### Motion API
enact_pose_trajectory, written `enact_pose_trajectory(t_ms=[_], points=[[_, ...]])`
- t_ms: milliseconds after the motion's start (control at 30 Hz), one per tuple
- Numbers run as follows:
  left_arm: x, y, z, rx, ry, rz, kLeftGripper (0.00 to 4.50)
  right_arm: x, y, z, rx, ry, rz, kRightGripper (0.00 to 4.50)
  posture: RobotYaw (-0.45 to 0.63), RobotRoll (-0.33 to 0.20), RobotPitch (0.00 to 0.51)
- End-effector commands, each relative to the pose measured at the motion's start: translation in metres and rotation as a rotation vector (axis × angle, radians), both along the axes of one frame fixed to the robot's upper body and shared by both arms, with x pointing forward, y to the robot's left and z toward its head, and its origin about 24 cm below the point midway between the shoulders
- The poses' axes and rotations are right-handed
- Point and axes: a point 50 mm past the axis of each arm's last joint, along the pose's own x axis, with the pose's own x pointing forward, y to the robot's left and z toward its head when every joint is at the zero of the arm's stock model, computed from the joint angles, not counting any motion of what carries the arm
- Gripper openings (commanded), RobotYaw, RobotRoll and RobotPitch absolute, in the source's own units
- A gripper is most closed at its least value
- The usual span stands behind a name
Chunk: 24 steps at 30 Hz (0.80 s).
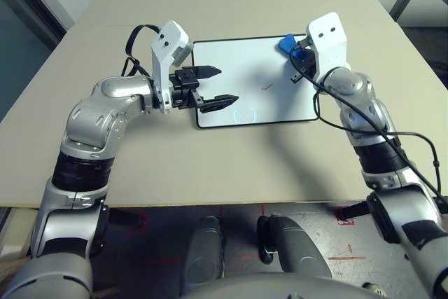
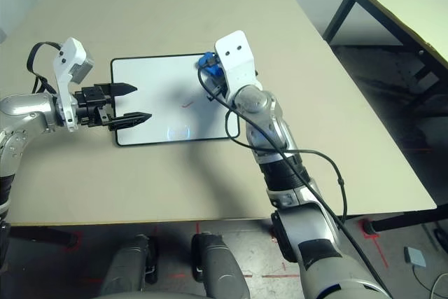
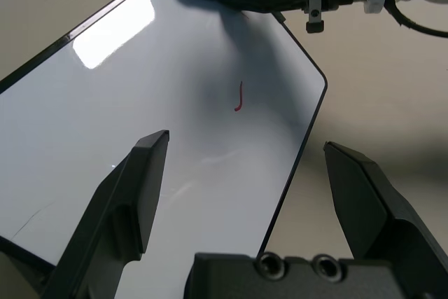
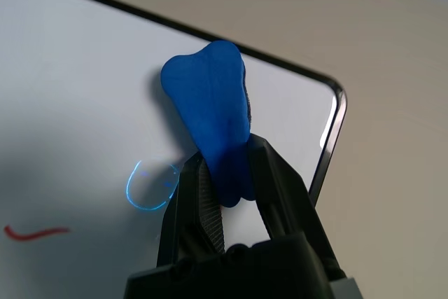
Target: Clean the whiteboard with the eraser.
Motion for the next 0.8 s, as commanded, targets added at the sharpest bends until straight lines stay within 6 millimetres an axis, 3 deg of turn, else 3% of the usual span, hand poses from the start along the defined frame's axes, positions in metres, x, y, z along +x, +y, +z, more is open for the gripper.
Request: enact_pose_trajectory(t_ms=[33, 300, 533, 800], points=[[-0.002, -0.002, -0.001, -0.003, 0.004, -0.011, 4.50, -0.009, -0.003, -0.047, -0.028, 0.209, -0.034, 0.71, 0.02, 0.000, 0.167], [-0.002, -0.003, 0.000, -0.004, 0.002, -0.017, 4.50, -0.022, -0.002, -0.064, -0.028, 0.275, -0.037, 0.69, 0.02, 0.000, 0.166], [-0.001, -0.005, 0.000, -0.005, -0.002, -0.024, 4.50, -0.018, -0.005, -0.059, -0.022, 0.265, -0.048, 0.69, 0.01, 0.000, 0.163], [0.000, -0.006, 0.000, -0.007, -0.002, -0.029, 4.50, -0.021, 0.008, -0.057, 0.006, 0.258, -0.003, 0.69, 0.01, 0.000, 0.164]])
